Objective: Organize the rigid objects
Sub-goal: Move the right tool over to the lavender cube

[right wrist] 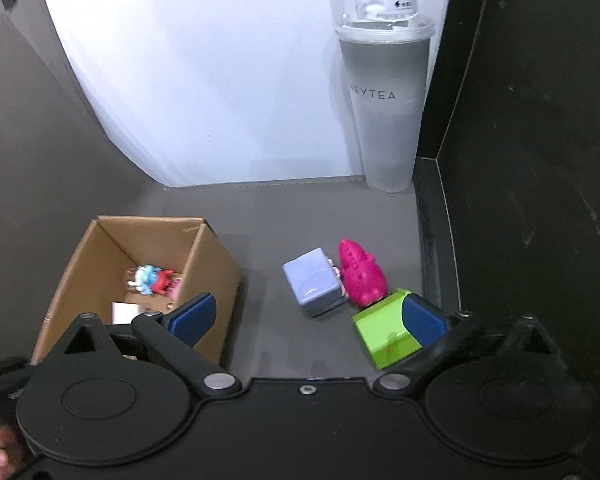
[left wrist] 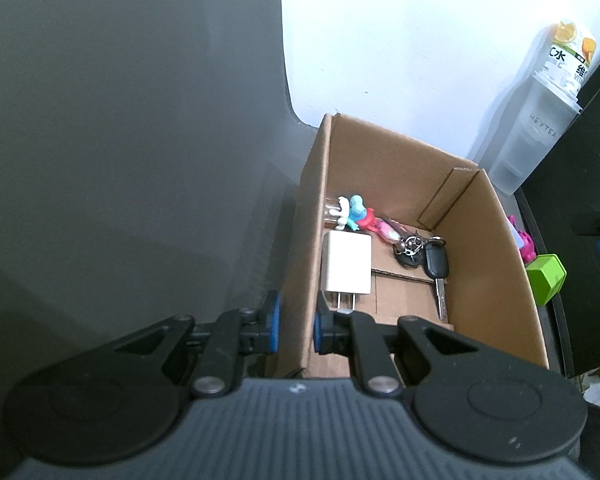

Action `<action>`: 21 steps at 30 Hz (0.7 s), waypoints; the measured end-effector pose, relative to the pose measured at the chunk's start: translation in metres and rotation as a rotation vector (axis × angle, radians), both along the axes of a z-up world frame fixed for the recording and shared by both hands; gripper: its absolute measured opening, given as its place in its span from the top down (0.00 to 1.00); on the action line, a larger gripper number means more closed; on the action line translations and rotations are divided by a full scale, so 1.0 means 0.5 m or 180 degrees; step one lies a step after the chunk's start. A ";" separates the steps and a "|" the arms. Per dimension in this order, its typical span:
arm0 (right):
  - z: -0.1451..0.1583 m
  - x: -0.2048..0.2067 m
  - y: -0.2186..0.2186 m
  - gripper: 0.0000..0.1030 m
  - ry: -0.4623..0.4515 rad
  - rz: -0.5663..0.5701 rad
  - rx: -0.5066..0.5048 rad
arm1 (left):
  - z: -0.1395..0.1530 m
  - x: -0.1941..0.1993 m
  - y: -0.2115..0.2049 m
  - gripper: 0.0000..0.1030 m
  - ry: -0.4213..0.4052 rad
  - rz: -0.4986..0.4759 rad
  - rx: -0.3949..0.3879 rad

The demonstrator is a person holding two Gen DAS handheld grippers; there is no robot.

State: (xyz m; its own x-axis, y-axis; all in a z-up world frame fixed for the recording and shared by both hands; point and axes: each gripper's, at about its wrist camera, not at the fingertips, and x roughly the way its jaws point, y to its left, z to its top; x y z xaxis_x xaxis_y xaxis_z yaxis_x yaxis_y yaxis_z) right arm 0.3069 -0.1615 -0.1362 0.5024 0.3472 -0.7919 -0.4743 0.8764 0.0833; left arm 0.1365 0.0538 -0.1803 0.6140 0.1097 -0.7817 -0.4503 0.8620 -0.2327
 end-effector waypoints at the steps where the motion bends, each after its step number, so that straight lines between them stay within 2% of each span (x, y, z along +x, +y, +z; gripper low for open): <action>1: -0.004 0.003 0.003 0.03 0.0002 0.0039 -0.0012 | 0.000 0.000 0.000 0.86 -0.0001 0.0000 0.0001; 12: -0.046 0.029 0.074 0.03 -0.0090 0.0656 -0.0556 | -0.001 -0.003 0.000 0.86 -0.0007 0.0040 -0.0007; 14: -0.058 0.036 0.085 0.07 -0.0107 0.0751 -0.0708 | -0.001 -0.003 -0.001 0.86 -0.0006 0.0044 -0.0011; 17: -0.075 0.049 0.098 0.17 -0.0047 0.0865 -0.0805 | -0.001 -0.003 -0.001 0.86 -0.0006 0.0045 -0.0011; 21: -0.100 0.058 0.121 0.18 0.0013 0.1106 -0.0958 | -0.001 -0.003 -0.002 0.86 -0.0004 0.0044 -0.0006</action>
State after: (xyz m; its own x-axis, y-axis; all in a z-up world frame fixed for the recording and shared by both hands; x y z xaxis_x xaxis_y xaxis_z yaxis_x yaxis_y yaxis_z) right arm 0.3359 -0.1008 -0.1860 0.3936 0.2487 -0.8850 -0.7445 0.6510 -0.1481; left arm 0.1349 0.0530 -0.1809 0.6133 0.1167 -0.7812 -0.4619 0.8553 -0.2348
